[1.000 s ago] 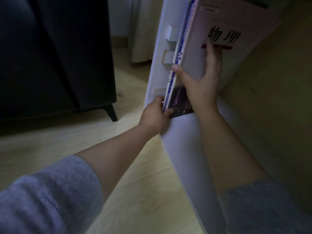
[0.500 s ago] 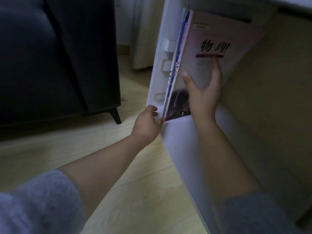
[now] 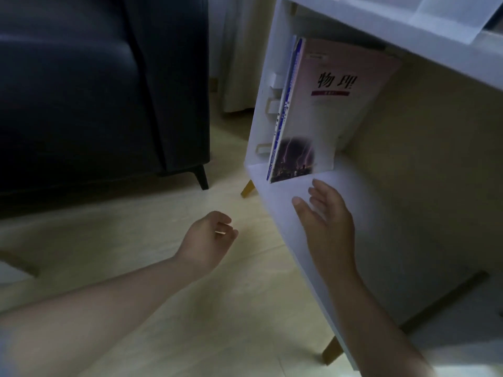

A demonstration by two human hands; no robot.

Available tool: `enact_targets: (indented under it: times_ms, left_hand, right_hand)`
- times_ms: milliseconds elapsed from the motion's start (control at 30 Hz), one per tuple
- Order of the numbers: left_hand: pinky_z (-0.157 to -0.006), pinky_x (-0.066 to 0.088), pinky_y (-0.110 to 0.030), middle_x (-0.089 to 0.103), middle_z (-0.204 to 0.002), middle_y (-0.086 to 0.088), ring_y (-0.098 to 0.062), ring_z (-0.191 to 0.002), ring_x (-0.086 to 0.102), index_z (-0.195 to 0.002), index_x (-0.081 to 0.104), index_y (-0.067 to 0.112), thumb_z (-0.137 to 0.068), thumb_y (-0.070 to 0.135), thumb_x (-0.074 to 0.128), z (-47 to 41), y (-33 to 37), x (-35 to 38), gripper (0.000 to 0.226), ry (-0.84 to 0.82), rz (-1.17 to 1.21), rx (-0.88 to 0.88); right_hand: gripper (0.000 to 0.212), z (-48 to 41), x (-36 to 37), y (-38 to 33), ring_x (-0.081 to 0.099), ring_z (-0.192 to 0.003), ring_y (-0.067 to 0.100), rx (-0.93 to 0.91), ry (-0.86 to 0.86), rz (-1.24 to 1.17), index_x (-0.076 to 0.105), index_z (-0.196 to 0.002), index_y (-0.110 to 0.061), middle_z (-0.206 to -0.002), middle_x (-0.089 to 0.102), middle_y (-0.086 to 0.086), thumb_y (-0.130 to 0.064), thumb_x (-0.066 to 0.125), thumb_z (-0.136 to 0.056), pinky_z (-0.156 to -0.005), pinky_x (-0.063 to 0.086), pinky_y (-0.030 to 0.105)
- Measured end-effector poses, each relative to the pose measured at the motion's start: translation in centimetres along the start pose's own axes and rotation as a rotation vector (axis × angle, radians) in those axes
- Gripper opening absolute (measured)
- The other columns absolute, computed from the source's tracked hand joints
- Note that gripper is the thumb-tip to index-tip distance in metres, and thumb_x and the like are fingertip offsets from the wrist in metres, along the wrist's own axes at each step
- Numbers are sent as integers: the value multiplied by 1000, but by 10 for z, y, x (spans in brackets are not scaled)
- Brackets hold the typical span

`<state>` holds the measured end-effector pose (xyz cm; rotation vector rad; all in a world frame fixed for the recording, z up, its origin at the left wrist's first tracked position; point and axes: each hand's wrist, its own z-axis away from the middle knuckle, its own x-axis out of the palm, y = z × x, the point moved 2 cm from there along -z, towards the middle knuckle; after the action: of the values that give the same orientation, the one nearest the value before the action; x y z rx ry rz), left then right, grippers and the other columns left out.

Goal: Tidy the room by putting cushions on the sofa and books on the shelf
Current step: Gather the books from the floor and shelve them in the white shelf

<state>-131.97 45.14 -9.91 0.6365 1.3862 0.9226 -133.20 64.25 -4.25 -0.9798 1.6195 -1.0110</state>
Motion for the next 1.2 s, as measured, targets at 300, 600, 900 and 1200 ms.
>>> enact_targets:
  times_ms: [300,600,900,1200]
  left_hand:
    - [-74,51,-24,66,-88,6,-7,-79,65,-93,58,26,-88,22,63,113,-42,-11,9,-37,-66,-121]
    - [-76,51,-25,68,-89,8,-14,-86,67,-97,59,20,-86,19,67,216,-95,-40,13,98,-38,-421]
    - [-63,42,-3,66,-91,11,4,-80,60,-103,60,22,-89,26,63,361,-121,-103,15,387,-139,-641]
    - [-62,40,-3,64,-89,14,10,-78,56,-97,58,28,-89,26,61,471,-166,-101,8,517,-123,-812]
  right_hand:
    - [34,73,0,26,56,-110,-4,93,-460,83,60,-118,-30,-120,59,-19,-23,70,-86,-88,47,17]
    - [29,145,60,39,59,-103,1,111,-943,155,59,-107,-37,-111,62,-16,-22,71,-86,-89,47,23]
    - [26,250,148,-15,60,-101,2,-164,-1621,212,63,-110,-33,-110,63,-14,-25,70,-86,-92,48,24]
    - [32,326,170,-39,56,-107,0,-491,-1944,378,60,-120,-31,-114,60,-15,-33,65,-88,-93,48,24]
